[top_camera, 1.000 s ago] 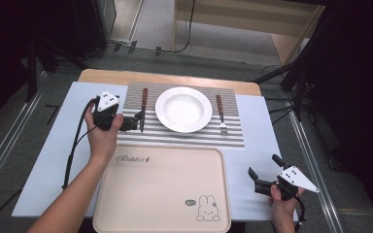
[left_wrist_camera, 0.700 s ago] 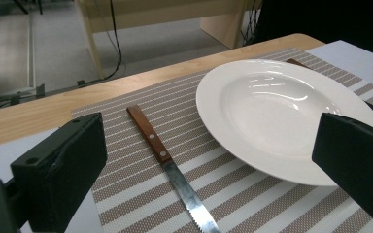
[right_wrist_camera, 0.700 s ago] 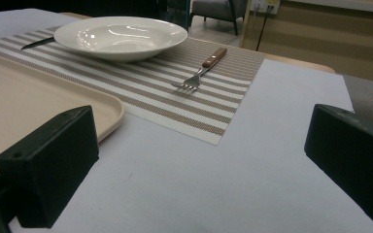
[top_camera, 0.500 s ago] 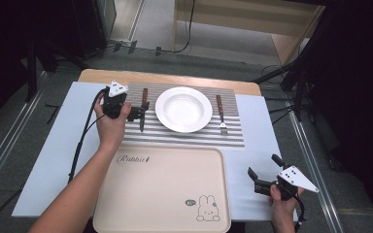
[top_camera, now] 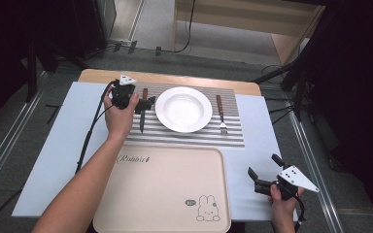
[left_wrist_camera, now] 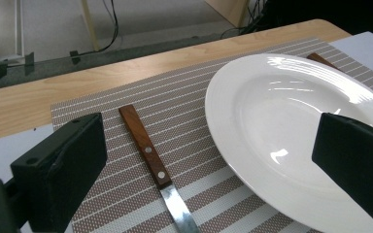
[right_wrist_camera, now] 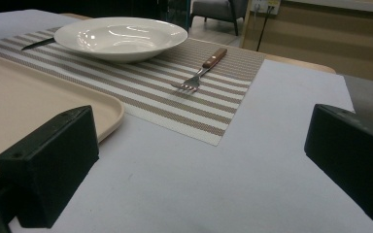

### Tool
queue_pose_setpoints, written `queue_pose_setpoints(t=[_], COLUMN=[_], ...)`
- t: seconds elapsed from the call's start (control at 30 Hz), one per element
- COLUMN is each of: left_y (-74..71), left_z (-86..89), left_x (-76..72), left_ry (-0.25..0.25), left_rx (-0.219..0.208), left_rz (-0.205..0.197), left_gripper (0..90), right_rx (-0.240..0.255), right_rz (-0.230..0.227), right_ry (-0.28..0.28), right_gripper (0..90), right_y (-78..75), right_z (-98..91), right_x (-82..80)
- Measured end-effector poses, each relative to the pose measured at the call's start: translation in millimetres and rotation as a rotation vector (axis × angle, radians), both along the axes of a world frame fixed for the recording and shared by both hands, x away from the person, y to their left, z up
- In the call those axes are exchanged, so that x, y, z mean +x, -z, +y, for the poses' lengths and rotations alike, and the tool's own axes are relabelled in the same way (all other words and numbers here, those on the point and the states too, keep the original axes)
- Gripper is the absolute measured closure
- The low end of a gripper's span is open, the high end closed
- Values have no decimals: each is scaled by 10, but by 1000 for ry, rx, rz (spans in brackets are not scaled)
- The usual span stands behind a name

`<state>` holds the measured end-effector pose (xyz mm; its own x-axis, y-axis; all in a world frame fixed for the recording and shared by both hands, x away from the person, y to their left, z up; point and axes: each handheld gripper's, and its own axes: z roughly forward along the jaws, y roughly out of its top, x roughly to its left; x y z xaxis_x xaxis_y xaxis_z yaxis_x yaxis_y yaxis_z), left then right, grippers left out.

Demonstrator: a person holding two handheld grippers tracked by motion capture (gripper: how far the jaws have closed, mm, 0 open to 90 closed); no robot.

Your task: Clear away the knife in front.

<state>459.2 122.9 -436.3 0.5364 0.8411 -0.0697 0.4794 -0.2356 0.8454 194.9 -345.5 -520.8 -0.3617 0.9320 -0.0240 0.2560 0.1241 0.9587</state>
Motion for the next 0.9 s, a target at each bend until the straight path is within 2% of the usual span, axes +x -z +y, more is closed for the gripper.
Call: queue_pose_setpoints(t=[0.17,0.27,0.33,0.4,0.47,0.53,0.57,0.6,0.7,0.83,0.9], left_y=[27,63,94,127,156,199,218,236,281,319,335], left_z=[7,11,15,3,-1,11,6,-6,-46,-92,-112], left_x=[115,202,260,309,365,421,443,459,485,504,513], left_ry=[-28,-68,-68,-105,-157,-148,-161,-178,-191,-171,-167], left_rx=[1,22,21,45,35,-6,-6,7,46,103,128], left_rz=[44,97,132,152,185,240,263,279,301,322,329], left_gripper=[0,53,57,71,176,195,256,315,415,551,581], right_rx=[-5,-7,-9,-13,-15,-17,-17,-16,-15,-20,-22], right_rz=[-1,0,-2,-2,-1,-1,-1,-1,0,0,2], right_ry=[-2,-2,-3,-3,-3,-3,-4,-4,-6,-7,-6], right_gripper=[0,0,0,0,0,0,0,0,0,0,0], right_y=[1,2,2,3,3,3,3,4,3,4,5], right_z=[4,7,9,12,16,17,17,17,19,20,23], right_x=[5,7,10,12,12,12,12,13,14,17,19])
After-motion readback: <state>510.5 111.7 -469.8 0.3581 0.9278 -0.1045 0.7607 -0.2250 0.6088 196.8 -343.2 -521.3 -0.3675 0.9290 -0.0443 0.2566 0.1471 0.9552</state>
